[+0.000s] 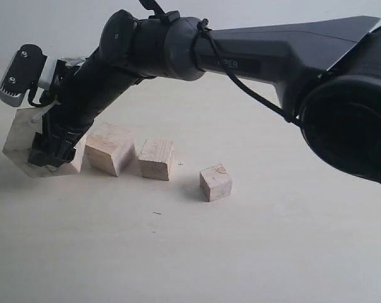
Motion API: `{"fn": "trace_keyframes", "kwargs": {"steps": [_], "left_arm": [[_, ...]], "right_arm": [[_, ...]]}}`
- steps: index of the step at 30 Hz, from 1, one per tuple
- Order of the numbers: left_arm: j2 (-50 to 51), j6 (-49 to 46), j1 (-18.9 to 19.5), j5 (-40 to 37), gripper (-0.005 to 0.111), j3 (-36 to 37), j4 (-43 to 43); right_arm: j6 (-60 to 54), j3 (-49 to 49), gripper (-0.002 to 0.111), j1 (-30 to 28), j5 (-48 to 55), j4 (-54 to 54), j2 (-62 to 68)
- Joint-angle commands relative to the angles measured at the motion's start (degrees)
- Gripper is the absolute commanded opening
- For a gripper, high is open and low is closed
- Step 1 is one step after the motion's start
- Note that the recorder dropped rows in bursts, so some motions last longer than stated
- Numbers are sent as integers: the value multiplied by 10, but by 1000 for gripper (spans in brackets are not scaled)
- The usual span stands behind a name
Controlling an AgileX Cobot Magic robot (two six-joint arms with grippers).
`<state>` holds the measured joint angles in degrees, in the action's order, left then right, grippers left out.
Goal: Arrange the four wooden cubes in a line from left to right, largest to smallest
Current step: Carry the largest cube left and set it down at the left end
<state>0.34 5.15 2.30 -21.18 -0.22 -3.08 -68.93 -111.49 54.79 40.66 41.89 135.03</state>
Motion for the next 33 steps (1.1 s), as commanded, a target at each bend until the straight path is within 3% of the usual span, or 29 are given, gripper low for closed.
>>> {"fn": "trace_keyframes", "kwargs": {"steps": [1,9,14,22,33], "left_arm": [[-3,-2,-4,3,0,2,1],[-3,-2,-4,3,0,2,1],[-3,-2,-4,3,0,2,1],[-3,-2,-4,3,0,2,1],[-3,-2,-4,3,0,2,1]], "right_arm": [[33,-4,0,-3,-13,-56,2],[153,-4,0,-32,-12,-146,-8],[150,-4,0,-43,17,-146,-22],[14,-4,0,-42,110,-24,-22],[-5,-4,0,-42,44,9,5]]}}
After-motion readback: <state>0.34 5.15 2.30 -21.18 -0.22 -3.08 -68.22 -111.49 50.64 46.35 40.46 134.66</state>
